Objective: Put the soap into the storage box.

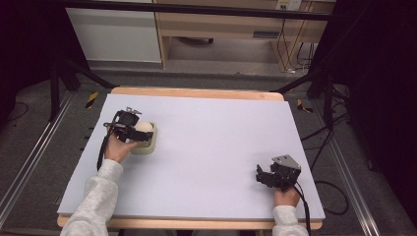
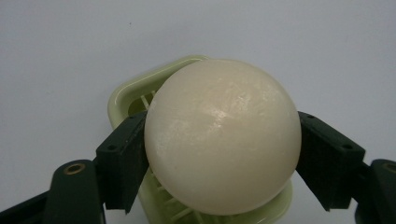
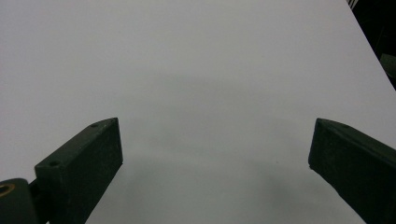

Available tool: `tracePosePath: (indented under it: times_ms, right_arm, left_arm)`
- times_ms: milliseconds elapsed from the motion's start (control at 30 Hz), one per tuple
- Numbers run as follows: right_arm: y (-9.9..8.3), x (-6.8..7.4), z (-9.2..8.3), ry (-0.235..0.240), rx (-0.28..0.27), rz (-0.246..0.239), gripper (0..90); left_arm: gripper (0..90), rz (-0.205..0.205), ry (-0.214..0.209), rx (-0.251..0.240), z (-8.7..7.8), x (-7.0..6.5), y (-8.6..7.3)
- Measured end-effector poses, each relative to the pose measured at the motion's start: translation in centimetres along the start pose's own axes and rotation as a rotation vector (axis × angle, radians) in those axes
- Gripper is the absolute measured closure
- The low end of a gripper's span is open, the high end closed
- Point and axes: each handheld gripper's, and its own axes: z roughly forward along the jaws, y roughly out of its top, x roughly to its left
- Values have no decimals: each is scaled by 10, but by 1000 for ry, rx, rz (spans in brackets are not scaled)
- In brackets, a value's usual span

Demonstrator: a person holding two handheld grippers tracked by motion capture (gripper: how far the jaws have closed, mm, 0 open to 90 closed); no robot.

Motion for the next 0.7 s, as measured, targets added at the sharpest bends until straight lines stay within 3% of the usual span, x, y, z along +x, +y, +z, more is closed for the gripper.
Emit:
tracePosePath:
  times_ms: [700]
  right_arm:
    - [0,0,0,-1,3,-7,33]
  left_arm:
    - [242,0,10,43,12,5,-10]
